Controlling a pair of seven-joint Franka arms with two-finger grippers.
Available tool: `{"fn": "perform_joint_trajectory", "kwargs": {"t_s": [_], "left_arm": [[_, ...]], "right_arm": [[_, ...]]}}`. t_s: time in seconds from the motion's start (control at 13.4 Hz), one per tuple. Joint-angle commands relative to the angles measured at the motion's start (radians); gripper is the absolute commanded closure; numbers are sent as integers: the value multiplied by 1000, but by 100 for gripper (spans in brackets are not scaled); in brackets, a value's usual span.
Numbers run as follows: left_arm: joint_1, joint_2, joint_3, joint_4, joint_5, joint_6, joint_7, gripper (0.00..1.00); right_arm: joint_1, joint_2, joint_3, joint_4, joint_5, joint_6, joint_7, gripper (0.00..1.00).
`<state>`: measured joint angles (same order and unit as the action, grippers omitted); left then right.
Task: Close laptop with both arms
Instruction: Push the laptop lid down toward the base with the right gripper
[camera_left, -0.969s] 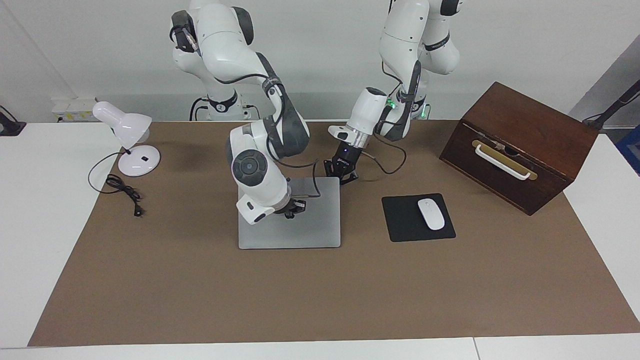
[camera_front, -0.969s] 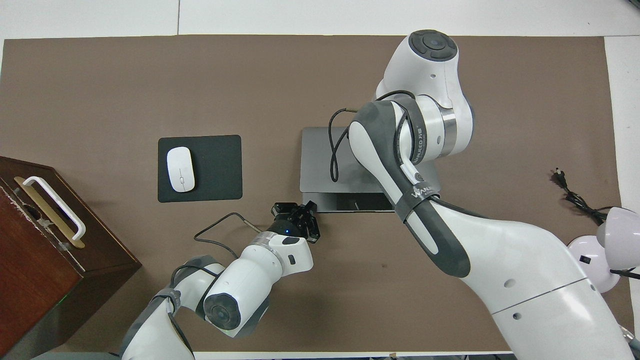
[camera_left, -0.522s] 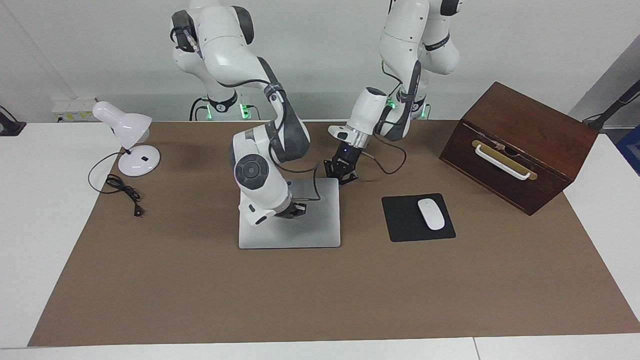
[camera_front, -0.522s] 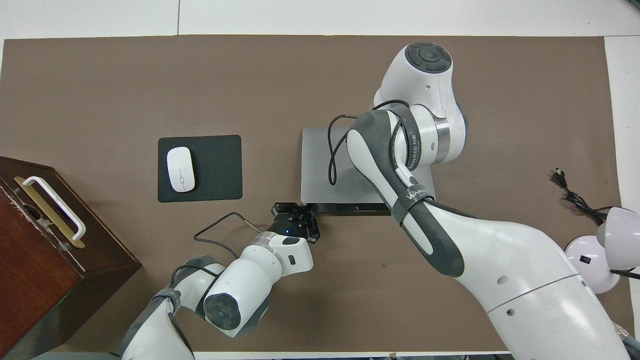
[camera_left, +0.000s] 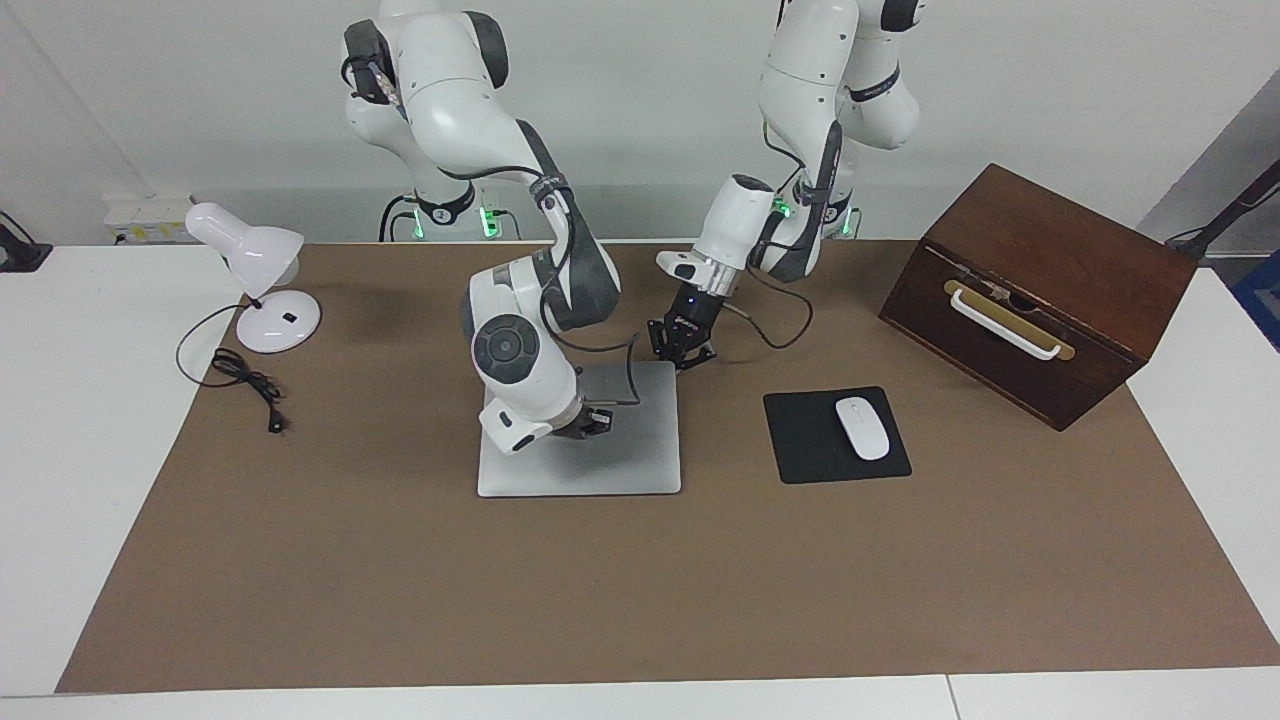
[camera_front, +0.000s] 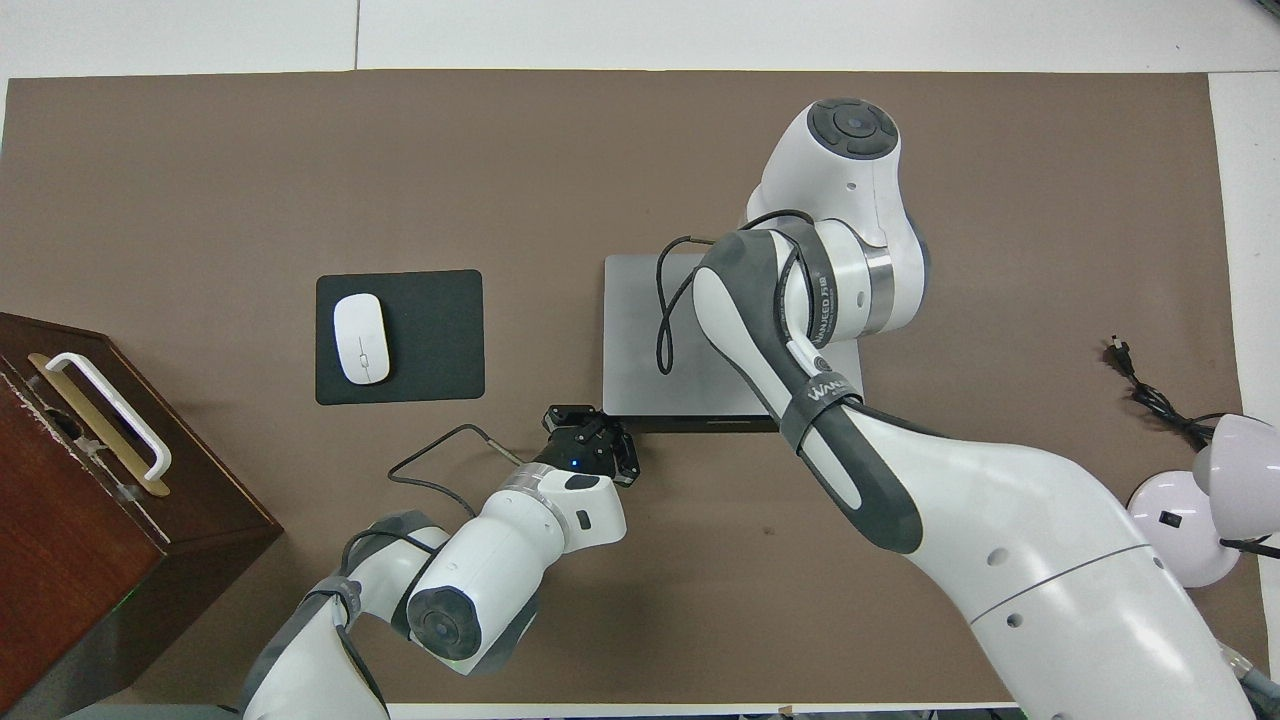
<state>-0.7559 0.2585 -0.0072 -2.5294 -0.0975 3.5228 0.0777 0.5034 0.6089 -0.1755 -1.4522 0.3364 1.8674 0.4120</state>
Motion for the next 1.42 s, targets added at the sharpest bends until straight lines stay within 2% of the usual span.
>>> {"fn": "perform_joint_trajectory", "kwargs": {"t_s": [0.0, 0.6, 0.82, 1.12, 1.27, 1.34], "left_arm": [[-5, 10, 23, -72, -5, -21, 27, 100], [-5, 10, 23, -71, -5, -21, 27, 100], [-5, 10, 23, -71, -5, -22, 27, 100], [-5, 10, 23, -69, -5, -22, 28, 100], [-3, 10, 23, -66, -7, -22, 27, 100], [-3, 10, 24, -65, -8, -22, 25, 100]], "right_arm": [[-3, -32, 11, -54, 23, 32, 13, 100], [-3, -31, 11, -54, 16, 33, 11, 100], [-11, -34, 1, -24, 16, -20, 13, 100], [-66, -83, -5, 97, 7, -163, 14, 100], [-95, -142, -4, 110, -2, -168, 31, 100], [-107, -167, -2, 125, -58, -168, 31, 100]]}}
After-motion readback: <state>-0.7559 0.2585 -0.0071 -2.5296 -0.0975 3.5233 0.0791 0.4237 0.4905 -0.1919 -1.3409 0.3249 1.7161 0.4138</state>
